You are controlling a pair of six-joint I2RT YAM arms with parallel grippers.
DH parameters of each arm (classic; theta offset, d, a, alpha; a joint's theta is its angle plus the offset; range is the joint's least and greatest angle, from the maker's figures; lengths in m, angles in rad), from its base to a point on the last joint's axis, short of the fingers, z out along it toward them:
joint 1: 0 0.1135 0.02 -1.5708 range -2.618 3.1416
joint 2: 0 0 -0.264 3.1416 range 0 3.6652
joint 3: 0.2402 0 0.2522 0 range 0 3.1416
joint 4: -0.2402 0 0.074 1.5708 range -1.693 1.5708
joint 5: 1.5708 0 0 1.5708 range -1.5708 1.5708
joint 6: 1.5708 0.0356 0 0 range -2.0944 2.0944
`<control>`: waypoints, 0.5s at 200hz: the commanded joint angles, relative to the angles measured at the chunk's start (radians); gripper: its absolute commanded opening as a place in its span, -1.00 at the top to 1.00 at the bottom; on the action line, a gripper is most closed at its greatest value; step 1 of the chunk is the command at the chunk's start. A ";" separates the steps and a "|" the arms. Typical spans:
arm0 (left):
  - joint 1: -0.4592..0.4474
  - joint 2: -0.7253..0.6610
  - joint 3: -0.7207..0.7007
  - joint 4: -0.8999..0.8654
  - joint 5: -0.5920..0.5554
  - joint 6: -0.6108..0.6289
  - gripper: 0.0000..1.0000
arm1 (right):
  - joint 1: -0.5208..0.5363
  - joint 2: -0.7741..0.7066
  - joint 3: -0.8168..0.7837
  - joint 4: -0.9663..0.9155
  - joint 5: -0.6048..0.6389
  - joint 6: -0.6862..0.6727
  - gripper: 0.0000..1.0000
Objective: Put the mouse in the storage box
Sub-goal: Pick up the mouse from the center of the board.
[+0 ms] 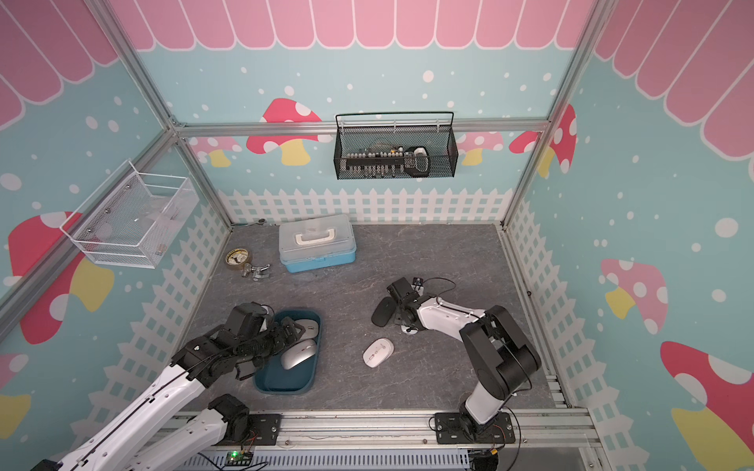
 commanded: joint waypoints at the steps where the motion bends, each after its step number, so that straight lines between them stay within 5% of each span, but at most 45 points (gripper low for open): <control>1: 0.003 -0.002 0.049 0.070 0.056 0.055 -0.98 | -0.004 -0.128 -0.055 0.115 -0.065 -0.150 0.01; 52: 0.010 0.067 0.061 0.404 0.484 0.099 -0.89 | -0.002 -0.496 -0.245 0.390 -0.301 -0.467 -0.10; 100: -0.055 0.232 0.211 0.450 0.699 0.196 -0.79 | 0.038 -0.671 -0.344 0.544 -0.523 -0.597 -0.09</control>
